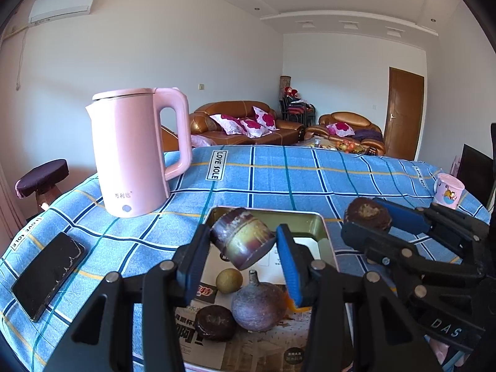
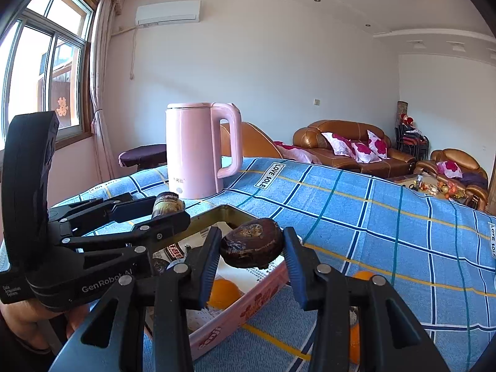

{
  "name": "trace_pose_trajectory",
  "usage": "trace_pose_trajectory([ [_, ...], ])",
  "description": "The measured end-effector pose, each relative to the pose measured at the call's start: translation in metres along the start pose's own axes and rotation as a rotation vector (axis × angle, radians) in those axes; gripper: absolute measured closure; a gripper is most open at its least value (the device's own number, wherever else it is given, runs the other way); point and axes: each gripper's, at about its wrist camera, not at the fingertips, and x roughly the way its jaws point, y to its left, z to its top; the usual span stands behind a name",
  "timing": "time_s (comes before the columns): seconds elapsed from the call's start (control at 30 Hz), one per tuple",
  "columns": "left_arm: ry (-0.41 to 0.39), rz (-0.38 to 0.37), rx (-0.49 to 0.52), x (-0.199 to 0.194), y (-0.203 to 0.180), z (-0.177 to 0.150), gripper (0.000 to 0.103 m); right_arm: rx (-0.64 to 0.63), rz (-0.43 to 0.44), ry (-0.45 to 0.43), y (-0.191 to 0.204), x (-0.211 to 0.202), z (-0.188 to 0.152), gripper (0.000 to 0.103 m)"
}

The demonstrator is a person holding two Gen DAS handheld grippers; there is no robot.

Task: Organize fruits
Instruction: 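Carry the jar and the dark brown oval fruit over the pink tin box, then open left gripper to drop the jar while right releases the brown fruit into the tin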

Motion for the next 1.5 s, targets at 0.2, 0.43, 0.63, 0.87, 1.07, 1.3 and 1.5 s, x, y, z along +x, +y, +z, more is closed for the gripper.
trace_pose_trajectory([
  [0.2,0.016,0.002,0.006,0.009,0.003,0.003,0.057,-0.003,-0.002,0.017,0.004,0.013,0.0,0.06],
  [0.43,0.04,0.013,-0.004,0.021,0.007,0.005,0.057,0.019,-0.015,0.037,-0.001,0.025,-0.004,0.06],
  [0.63,0.069,0.014,0.001,0.031,0.006,0.002,0.057,0.019,-0.019,0.052,0.0,0.031,-0.007,0.06],
  [0.87,0.099,0.021,0.008,0.04,0.006,0.001,0.057,0.016,-0.015,0.076,0.0,0.037,-0.006,0.06],
  [1.07,0.122,0.023,0.019,0.046,0.006,-0.002,0.057,0.029,-0.009,0.099,-0.003,0.04,-0.007,0.06],
  [1.3,0.155,0.016,0.016,0.053,0.008,-0.003,0.057,0.048,0.0,0.147,-0.006,0.049,-0.008,0.06],
  [1.5,0.165,0.019,0.011,0.057,0.009,-0.003,0.056,0.068,0.024,0.18,-0.009,0.055,-0.01,0.06],
])
